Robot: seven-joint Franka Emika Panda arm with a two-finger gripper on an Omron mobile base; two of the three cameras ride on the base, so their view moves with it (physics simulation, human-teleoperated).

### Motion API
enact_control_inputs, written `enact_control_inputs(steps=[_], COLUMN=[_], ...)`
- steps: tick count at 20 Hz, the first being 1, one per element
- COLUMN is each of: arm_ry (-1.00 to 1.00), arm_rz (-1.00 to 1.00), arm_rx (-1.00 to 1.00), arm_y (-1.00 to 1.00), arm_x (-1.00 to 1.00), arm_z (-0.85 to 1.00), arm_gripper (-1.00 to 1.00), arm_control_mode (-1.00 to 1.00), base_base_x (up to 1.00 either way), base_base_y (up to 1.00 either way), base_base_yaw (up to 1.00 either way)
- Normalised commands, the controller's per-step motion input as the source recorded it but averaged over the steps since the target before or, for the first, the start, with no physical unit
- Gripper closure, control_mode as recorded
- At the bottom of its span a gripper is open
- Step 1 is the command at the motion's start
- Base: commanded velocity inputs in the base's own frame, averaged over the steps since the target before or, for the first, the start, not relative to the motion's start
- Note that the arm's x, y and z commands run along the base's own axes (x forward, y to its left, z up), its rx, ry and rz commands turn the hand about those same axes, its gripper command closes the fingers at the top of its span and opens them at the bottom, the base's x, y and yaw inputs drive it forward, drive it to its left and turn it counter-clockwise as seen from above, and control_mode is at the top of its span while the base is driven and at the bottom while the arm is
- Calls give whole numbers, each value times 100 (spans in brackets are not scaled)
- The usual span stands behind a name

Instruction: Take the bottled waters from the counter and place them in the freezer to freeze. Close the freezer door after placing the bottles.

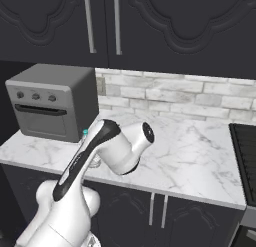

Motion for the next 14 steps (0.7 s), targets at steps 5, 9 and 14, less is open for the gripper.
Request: enact_control_inputs(steps=[5,9,14], arm_ry=[-7,-3,-3], arm_rz=[1,0,4], arm_rx=[7,23,7], arm_y=[5,0,5], arm_x=[-57,-24,-11], arm_z=[15,8,1], arm_gripper=[100,100,100], arm_control_mode=[-100,-100,-100], base_base_x=[0,0,0], base_base_y=[0,0,0], base_base_yaw=[0,0,0])
